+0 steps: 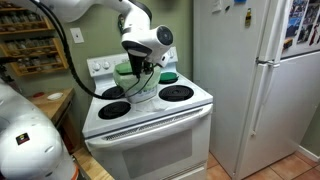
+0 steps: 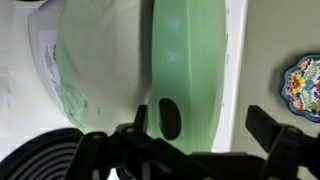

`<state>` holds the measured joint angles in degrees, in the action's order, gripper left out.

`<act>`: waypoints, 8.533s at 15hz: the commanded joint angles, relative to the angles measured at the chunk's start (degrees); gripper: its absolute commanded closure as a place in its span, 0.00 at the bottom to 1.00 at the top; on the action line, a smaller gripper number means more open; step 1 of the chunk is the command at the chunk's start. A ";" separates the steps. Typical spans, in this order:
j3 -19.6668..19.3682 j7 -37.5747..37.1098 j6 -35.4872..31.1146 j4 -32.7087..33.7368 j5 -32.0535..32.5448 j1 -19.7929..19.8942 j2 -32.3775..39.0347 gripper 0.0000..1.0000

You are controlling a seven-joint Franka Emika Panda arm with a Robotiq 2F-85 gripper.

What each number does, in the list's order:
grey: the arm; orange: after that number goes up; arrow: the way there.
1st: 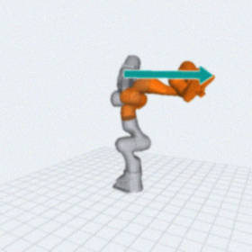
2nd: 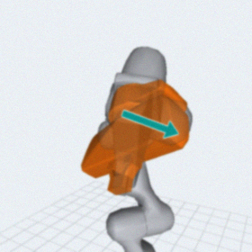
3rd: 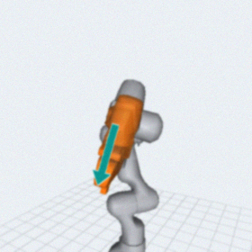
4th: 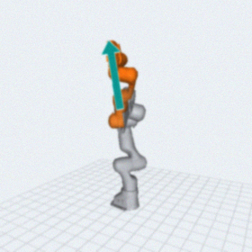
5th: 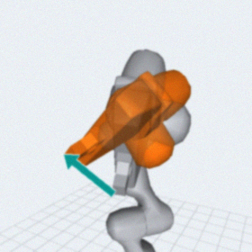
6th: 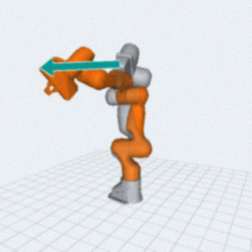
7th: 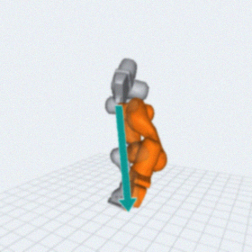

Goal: Open the lid on the bin and put the paper towel into it then close it

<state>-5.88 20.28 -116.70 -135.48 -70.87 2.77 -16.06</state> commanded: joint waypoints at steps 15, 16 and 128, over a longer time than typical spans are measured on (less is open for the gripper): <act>3.39 -3.05 5.46 8.79 -9.96 -0.86 -1.38 0.00; 3.79 -3.06 5.43 9.50 -10.45 -1.03 -1.34 0.00; -0.64 -34.25 -18.69 -6.14 39.68 1.51 -12.79 0.98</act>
<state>-4.69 -16.49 -136.38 -143.23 -29.23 5.35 -24.00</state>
